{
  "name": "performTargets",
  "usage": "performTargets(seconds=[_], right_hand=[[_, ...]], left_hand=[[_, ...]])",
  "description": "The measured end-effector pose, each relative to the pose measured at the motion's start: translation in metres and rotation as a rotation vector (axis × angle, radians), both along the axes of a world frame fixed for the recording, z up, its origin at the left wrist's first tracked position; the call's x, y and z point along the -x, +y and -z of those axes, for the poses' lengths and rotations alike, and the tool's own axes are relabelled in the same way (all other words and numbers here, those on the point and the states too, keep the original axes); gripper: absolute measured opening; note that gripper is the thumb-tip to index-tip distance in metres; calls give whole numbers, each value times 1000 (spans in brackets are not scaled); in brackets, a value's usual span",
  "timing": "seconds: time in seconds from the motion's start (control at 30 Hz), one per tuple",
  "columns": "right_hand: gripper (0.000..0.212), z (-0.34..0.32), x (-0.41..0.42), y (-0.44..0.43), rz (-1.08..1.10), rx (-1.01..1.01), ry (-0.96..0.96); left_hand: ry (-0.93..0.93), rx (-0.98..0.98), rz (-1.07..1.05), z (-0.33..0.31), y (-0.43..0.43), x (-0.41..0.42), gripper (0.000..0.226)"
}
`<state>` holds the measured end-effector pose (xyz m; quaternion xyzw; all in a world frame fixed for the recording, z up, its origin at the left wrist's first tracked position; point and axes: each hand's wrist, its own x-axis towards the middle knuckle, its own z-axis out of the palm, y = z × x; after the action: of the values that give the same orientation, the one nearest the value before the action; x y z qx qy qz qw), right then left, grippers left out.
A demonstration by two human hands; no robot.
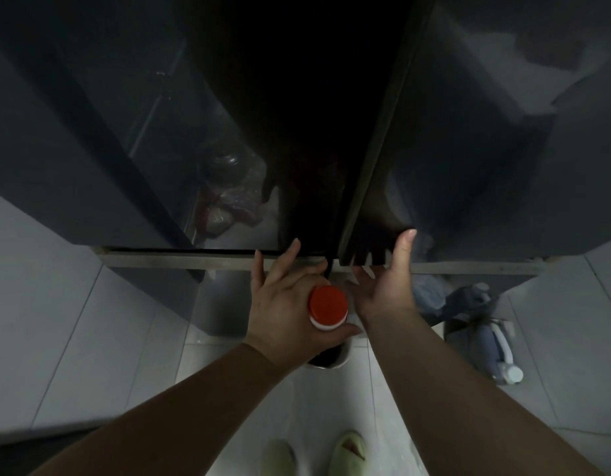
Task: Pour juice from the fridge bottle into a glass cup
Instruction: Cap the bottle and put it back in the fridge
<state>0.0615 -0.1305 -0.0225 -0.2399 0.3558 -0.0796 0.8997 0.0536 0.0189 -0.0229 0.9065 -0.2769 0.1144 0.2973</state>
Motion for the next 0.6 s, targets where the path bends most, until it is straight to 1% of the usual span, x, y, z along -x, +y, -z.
performTargets(seconds=[0.1,0.2,0.33,0.4,0.47,0.5,0.53,0.57,0.6], right_hand=[[86,4,14,5,67,11,19],[103,0,31,7,104,34,67],[116,-2,50,3,55,101,155],[119,-5,67,0,29,118,150],[107,-12,84,0,39,148,153],[99,-18,91,1,84,170,179],[96,-20,100,1,178,250,247],[98,-23,108,1,324,444,353],[98,-33,118,3,446,773,416]], left_hand=[[-19,-7,44,-1,3,5,65],[-28,-23,84,-6,4,12,69],[8,-27,99,-18,3,25,79],[24,-16,104,-24,4,32,80],[35,18,150,-29,4,42,74],[25,31,181,-31,4,48,70],[11,36,205,-33,4,54,67],[-6,44,216,-34,5,60,64],[-16,57,213,-37,5,66,63]])
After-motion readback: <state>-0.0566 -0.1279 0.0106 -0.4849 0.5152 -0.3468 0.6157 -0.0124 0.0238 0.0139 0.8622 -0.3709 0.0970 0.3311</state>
